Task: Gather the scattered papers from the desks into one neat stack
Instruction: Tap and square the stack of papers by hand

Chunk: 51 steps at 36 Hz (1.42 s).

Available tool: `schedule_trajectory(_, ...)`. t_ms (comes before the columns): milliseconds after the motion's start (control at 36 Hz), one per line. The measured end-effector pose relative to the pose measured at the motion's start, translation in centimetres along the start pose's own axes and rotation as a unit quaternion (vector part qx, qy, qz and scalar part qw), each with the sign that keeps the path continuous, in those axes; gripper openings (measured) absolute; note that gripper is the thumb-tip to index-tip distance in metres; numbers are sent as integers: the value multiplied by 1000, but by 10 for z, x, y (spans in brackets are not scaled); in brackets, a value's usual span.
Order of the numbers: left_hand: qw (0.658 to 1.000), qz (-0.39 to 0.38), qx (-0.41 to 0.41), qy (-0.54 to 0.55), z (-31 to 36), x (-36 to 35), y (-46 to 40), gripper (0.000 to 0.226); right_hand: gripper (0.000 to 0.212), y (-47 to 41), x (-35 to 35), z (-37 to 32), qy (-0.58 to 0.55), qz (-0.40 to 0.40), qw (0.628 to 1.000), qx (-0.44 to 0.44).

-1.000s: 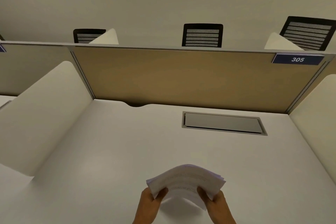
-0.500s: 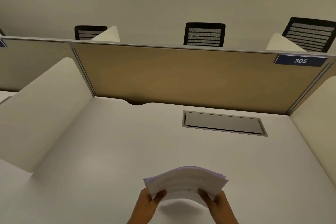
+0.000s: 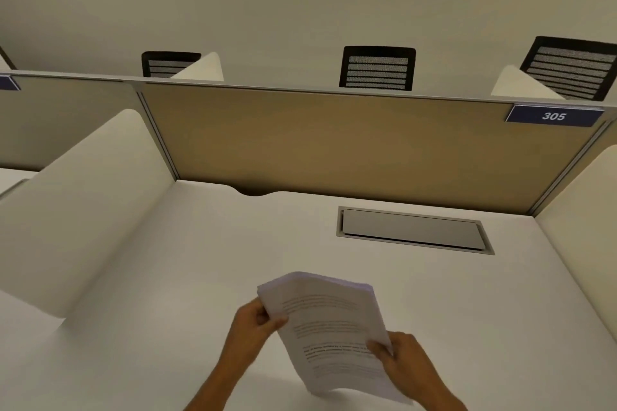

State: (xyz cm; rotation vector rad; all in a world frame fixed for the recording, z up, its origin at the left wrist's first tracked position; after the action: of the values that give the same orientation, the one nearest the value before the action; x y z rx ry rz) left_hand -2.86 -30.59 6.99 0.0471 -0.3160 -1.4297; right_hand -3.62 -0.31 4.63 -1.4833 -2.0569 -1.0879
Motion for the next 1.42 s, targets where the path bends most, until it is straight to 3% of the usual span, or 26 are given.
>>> schedule_trajectory(83, 992, -32, -42, -116, 35, 7, -9, 43, 24, -4, 24, -20, 49, -5, 999, 19)
schedule_trajectory(167, 959, -9, -103, -264, 65, 13, -16, 74, 24, -5, 42, -39, 96, -26, 994, 34)
schedule_trajectory(222, 947, -31, -117, -297, 78, 6, -19, 83, 24, -3, 48, -52, 144, -45, 987, 47)
schedule_trajectory(306, 921, -142, -153, -328, 92, -26, -19, 65, 30, 2, 50, -72, 218, -64, 971, 75)
schedule_trajectory(361, 924, -193, -128, -303, 93, -40, -18, 42, 32, 4, 47, -83, 248, -81, 961, 88)
schedule_trajectory(472, 959, -177, -64, -211, 84, -40, -24, 13, 29, 4, 50, -98, 250, -120, 954, 110)
schedule_trajectory(556, 979, -134, -36, -151, 71, -34, -22, 9, 27, 1, 63, -98, 206, -137, 962, 118)
schedule_trajectory(722, 998, -15, 46, -26, 25, -5, -11, 21, 19, -6, 92, -62, 107, -154, 977, 99)
schedule_trajectory(833, 996, 34, 80, 12, -2, 6, -5, 29, 22, -17, 91, -24, -133, -132, 979, 74)
schedule_trajectory(917, 993, 54, 99, 24, -19, 8, -2, 31, 41, -21, 66, 6, -336, -105, 935, 35)
schedule_trajectory(972, 993, 56, 106, 21, -29, 5, -2, 24, 52, -22, 45, 24, -398, -75, 914, 8)
schedule_trajectory(1083, 991, 56, 118, 5, -44, 1, 2, 12, 54, -22, 10, 49, -395, -23, 918, -30)
schedule_trajectory(1194, 992, 58, 114, 9, -50, 3, 5, 6, 28, -16, -5, 55, -391, 6, 919, -45)
schedule_trajectory(1417, 994, 18, 112, 1, -61, 3, -2, 14, 15, -10, -15, 66, -371, 51, 925, -69)
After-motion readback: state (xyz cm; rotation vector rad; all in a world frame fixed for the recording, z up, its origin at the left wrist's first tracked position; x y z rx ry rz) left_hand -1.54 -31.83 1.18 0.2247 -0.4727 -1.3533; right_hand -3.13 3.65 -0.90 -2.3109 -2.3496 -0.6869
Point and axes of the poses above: each hand's wrist, its own y-axis away from the middle knuckle, its own x-axis out of the back of the hand, z = x × y, the point moved 8 cm from there along -y, towards the middle knuckle, and after that the axes turned 1 degree about -x, right-handed, at the moved point
